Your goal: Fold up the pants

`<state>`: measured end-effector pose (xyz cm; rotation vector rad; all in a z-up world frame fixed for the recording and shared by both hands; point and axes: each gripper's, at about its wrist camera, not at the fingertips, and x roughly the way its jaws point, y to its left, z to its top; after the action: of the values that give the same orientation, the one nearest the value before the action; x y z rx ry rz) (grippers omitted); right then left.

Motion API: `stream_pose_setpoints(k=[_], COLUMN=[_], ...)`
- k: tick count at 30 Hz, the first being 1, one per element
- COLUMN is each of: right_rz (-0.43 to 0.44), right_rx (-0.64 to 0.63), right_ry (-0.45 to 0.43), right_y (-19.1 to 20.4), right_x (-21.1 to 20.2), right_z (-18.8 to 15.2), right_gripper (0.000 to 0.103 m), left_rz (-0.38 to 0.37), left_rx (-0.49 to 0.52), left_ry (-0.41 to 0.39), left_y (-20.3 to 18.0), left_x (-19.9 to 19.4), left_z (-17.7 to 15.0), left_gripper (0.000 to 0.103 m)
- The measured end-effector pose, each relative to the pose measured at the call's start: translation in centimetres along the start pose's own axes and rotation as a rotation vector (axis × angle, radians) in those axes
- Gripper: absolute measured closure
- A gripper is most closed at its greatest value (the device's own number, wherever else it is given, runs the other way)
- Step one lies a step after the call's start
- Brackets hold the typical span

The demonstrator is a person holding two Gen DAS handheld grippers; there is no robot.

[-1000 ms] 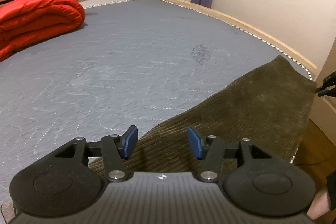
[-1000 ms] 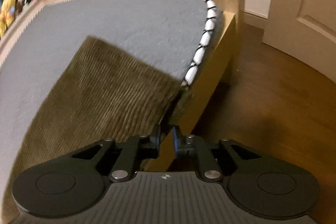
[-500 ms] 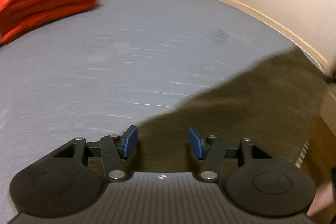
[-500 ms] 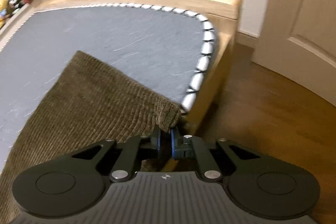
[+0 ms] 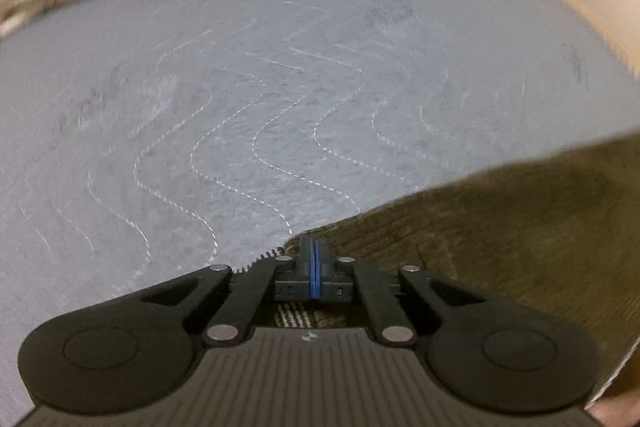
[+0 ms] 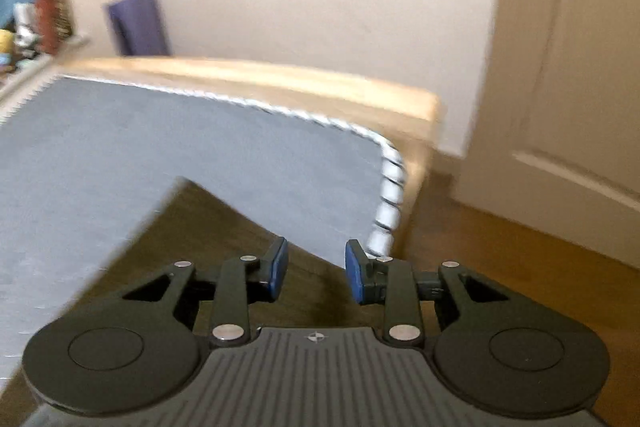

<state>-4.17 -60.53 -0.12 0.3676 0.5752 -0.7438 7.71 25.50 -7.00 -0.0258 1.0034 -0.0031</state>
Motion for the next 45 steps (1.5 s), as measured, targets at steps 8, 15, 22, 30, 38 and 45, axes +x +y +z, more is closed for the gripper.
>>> stream_pose_setpoints(k=[8,15,22,30,38,45], right_rz=[0.452,0.923,1.029,0.829,0.714,0.434], right_rx=[-0.285,-0.771,-1.051,-0.999,-0.736,-0.255], right_ry=[-0.065,-0.030,0.097,0.120,0.132,-0.010], right_y=[11.3,22.3,28.7,31.2,23.7,6.3], right_x=[-4.6,-10.5,-10.7,-6.7,-3.3,-1.1], right_z=[-3.1,-12.9,-19.9,-18.8,-11.3,-1.9], right_gripper=[0.064,0.064,0.067,0.070,0.063,0.057], left_rz=[0.074,-0.202,-0.412,-0.264,-0.397,-0.320], left_rx=[0.100,0.207,0.470,0.319,0.434,0.446], left_ry=[-0.142,-0.240,-0.245,-0.105,-0.070,-0.124], left_y=[-4.7,-11.2,-19.9,-19.7,-22.0,-22.5], left_x=[-2.7,-2.8,-0.1,5.7,5.6,3.0], left_z=[0.2,1.3,1.5,4.6,3.2,1.9], left_gripper=[0.083,0.083,0.083,0.080,0.067,0.063])
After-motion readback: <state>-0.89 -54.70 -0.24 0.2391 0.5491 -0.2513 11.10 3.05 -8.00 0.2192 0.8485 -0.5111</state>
